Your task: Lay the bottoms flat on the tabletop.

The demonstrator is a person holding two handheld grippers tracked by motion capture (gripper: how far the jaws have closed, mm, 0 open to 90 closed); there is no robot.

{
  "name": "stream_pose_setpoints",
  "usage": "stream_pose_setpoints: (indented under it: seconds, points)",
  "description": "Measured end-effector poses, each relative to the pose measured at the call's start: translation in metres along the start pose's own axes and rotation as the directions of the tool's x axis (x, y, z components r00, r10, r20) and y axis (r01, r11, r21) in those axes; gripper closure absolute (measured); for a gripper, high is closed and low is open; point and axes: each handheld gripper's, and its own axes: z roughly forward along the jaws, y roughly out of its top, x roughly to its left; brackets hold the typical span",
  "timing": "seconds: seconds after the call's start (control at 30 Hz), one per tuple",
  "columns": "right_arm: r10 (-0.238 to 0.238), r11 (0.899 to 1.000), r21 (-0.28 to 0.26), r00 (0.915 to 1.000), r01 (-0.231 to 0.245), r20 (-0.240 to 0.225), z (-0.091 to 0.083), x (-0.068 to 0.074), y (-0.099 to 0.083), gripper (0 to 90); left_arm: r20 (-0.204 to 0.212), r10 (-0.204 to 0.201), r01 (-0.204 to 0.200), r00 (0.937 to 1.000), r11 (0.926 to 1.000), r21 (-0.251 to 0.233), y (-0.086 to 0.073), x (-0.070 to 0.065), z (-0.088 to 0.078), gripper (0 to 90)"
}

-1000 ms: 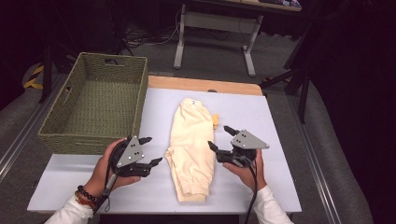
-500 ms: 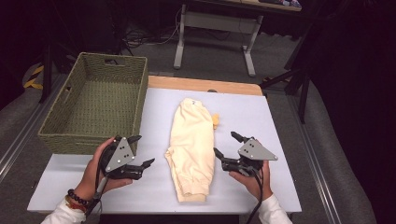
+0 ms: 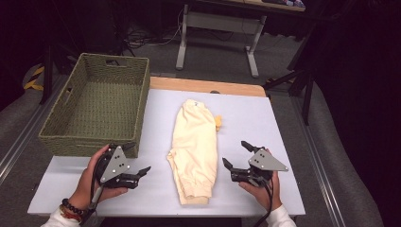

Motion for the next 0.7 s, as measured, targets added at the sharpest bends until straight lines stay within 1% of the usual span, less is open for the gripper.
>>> stream_pose_setpoints:
  seconds: [0.13,0.23,0.27,0.3,0.33,0.4,0.43,0.47,0.5,0.53,0.6,0.63,0.7]
  points:
    - [0.025,1.000,-0.005,0.9996,-0.025,0.014,-0.005,-0.002,-0.011,11.8,0.007,-0.013,0.013,0.9999,0.9999,-0.005,-0.006,0.000,-0.003,16.8]
    - [0.030,0.999,0.014,0.9995,-0.030,0.008,-0.009,-0.003,-0.020,9.8,0.014,-0.035,0.035,0.9993,0.9994,-0.004,-0.012,0.000,-0.006,16.5]
    - [0.034,0.999,0.018,0.9994,-0.034,0.005,-0.009,-0.004,-0.022,9.7,0.010,-0.043,0.043,0.9990,0.9991,0.003,-0.015,0.000,-0.007,16.5]
    - [0.038,0.999,0.020,0.9992,-0.039,0.010,-0.010,-0.005,-0.024,9.7,0.006,-0.048,0.048,0.9988,0.9988,0.006,-0.018,-0.001,-0.007,16.5]
    - [0.040,0.999,0.023,0.9991,-0.040,0.016,-0.010,-0.005,-0.026,9.8,0.009,-0.062,0.062,0.9980,0.9980,0.012,-0.023,-0.002,-0.008,15.9]
    - [0.018,0.999,0.039,0.9994,-0.019,0.031,-0.009,-0.004,-0.029,10.0,-0.002,-0.063,0.063,0.9980,0.9976,0.029,-0.028,-0.003,-0.009,15.1]
    - [0.000,0.999,0.049,0.9993,-0.001,0.036,-0.009,-0.002,-0.031,10.0,-0.001,-0.067,0.067,0.9977,0.9973,0.029,-0.030,-0.004,-0.010,14.1]
    - [0.000,0.999,0.049,0.9993,-0.001,0.036,-0.009,-0.002,-0.031,10.0,-0.001,-0.078,0.078,0.9970,0.9965,0.029,-0.032,-0.004,-0.011,14.1]
    - [-0.011,0.998,0.058,0.9992,0.009,0.039,-0.009,-0.001,-0.032,10.0,-0.010,-0.084,0.085,0.9964,0.9959,0.032,-0.034,-0.005,-0.013,13.8]
    - [-0.020,0.998,0.064,0.9991,0.017,0.038,-0.008,0.001,-0.033,10.1,-0.007,-0.081,0.081,0.9967,0.9961,0.036,-0.038,-0.006,-0.015,13.6]
    - [-0.039,0.996,0.082,0.9988,0.036,0.030,-0.007,0.005,-0.036,10.2,0.004,-0.098,0.097,0.9952,0.9948,0.029,-0.042,-0.008,-0.018,13.9]
    - [-0.040,0.996,0.085,0.9989,0.038,0.025,-0.006,0.006,-0.036,10.3,0.009,-0.111,0.111,0.9938,0.9935,0.026,-0.044,-0.009,-0.020,13.9]
    - [-0.042,0.995,0.087,0.9989,0.040,0.021,-0.006,0.007,-0.037,10.3,0.012,-0.111,0.111,0.9937,0.9934,0.031,-0.046,-0.010,-0.021,13.7]
